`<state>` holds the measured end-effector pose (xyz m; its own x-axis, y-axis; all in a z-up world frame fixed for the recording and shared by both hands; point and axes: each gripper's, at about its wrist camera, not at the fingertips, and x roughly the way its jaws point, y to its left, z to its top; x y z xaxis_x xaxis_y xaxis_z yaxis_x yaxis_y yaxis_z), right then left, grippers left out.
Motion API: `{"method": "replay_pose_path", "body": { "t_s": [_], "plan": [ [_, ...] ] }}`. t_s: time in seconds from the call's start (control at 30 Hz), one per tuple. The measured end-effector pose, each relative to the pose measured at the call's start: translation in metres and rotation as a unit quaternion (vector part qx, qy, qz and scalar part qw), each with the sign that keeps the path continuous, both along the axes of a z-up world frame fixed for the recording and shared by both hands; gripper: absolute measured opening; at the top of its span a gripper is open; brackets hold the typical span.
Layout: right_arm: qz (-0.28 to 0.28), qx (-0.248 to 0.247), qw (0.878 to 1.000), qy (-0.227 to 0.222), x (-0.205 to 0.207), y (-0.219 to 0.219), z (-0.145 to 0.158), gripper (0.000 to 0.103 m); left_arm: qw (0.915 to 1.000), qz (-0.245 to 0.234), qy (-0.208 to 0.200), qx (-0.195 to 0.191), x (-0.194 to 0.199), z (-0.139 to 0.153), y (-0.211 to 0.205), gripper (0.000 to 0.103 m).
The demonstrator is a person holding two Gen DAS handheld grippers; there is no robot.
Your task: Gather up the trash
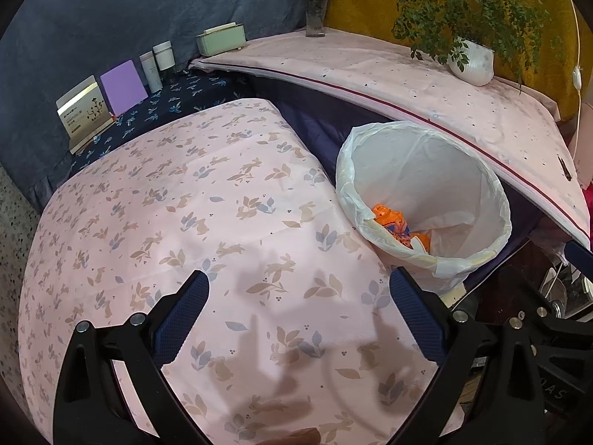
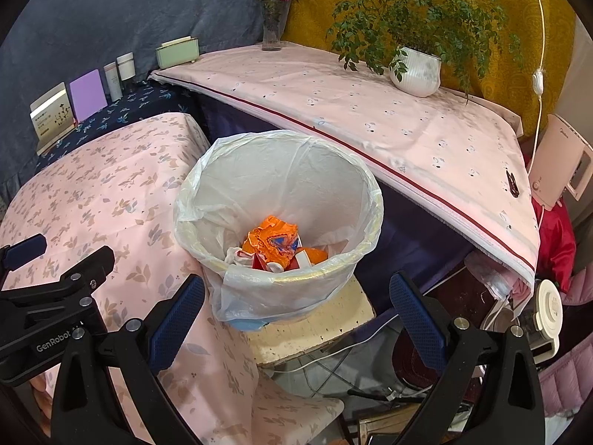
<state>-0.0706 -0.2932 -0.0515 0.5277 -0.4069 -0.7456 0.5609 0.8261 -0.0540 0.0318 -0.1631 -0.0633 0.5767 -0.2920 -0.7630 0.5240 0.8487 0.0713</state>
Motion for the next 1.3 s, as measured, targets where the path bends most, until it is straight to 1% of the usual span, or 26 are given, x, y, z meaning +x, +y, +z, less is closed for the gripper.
{"method": "replay_pose_path", "body": {
  "t_s": [1.3],
  "plan": [
    [-0.006, 0.0, 1.0, 0.002, -0.0039, -0.0024, -0.0037, 0.096, 1.0, 0.003, -0.003, -0.001, -0.0006, 0.0014, -0.0007, 0.094]
  ]
}}
